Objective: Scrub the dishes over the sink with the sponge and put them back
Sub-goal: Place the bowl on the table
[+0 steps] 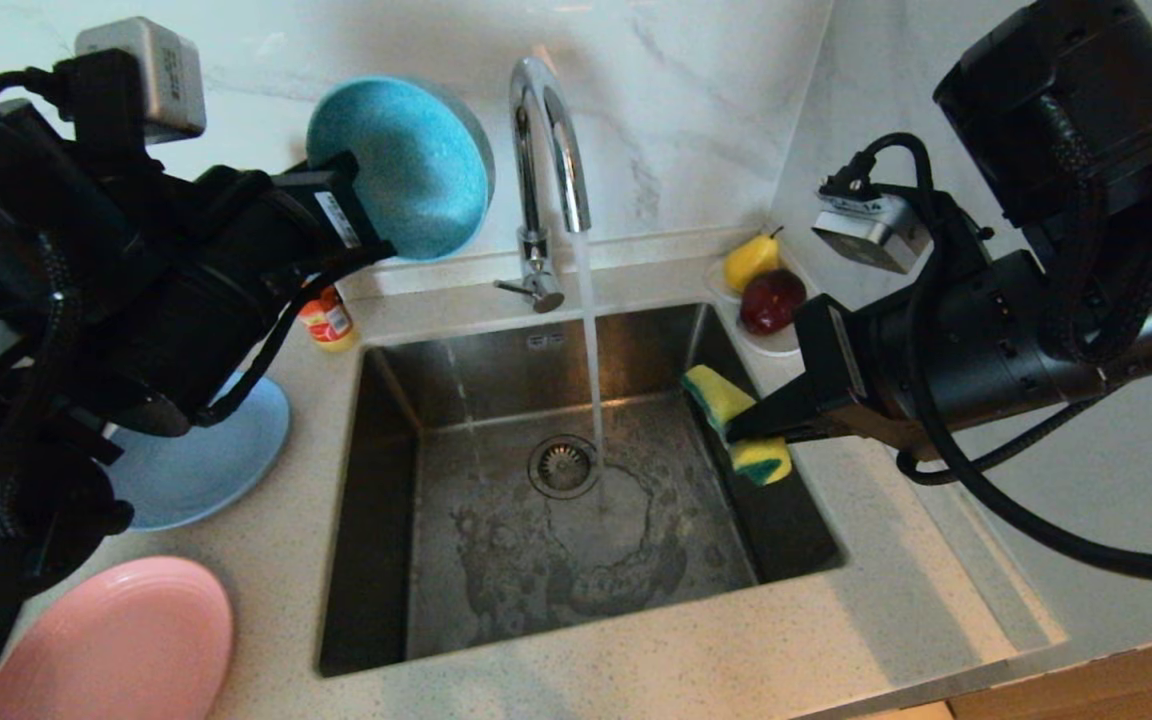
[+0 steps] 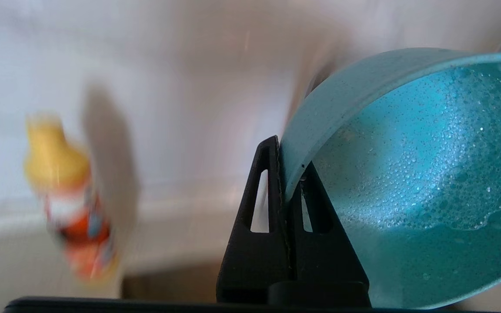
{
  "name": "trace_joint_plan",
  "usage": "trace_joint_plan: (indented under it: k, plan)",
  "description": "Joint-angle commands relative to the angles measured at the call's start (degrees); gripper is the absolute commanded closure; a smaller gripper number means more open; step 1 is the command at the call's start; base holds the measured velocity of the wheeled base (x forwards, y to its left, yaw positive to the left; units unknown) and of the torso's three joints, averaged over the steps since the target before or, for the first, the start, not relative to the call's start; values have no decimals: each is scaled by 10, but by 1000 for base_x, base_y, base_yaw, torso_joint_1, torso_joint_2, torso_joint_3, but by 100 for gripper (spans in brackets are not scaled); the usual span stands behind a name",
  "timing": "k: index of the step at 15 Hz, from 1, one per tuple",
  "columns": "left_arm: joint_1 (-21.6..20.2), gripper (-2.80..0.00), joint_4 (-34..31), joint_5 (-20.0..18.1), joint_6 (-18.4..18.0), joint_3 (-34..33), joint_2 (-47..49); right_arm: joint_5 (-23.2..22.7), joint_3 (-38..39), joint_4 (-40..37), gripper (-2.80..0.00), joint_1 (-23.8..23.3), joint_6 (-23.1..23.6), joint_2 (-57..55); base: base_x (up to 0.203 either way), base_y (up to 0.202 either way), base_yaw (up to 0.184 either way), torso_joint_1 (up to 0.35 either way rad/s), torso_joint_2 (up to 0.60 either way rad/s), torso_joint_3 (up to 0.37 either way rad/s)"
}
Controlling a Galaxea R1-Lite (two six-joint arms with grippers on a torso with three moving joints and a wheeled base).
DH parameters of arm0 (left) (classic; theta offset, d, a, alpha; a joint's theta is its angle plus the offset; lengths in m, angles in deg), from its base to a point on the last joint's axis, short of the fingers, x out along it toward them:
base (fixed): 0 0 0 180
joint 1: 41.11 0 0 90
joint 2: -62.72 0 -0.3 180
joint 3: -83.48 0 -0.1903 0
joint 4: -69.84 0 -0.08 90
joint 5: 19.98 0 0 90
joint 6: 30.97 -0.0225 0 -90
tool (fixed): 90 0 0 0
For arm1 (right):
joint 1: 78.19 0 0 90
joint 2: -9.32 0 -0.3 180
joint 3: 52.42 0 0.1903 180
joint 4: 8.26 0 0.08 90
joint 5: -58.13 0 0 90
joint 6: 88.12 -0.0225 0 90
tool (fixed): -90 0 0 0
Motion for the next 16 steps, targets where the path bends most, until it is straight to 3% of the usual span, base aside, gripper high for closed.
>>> trace_joint_plan:
  k: [1, 4, 7, 9, 11, 16]
  plan:
    - [-23, 0, -127, 0, 14, 5, -7, -2, 11, -2, 0, -8, -2, 6, 0, 0, 0, 0, 0, 0]
    - [-36, 0, -373, 3, 40, 42, -34, -9, 8, -1, 0, -10, -2, 11, 0, 0, 0, 0, 0, 0]
    - [-56, 0, -615, 4, 128, 166, -63, -9, 12, -1, 0, -14, -1, 10, 0, 0, 0, 0, 0, 0]
    - [-107, 0, -734, 0, 184, 240, -69, -9, 14, -2, 0, -19, 1, 10, 0, 0, 0, 0, 0, 0]
    - [-159, 0, -786, -12, 211, 264, -71, -9, 14, -2, 0, -21, 1, 9, 0, 0, 0, 0, 0, 0]
    - [-326, 0, -806, -84, 264, 275, -54, -9, 12, -2, 0, -21, 3, 5, 0, 0, 0, 0, 0, 0]
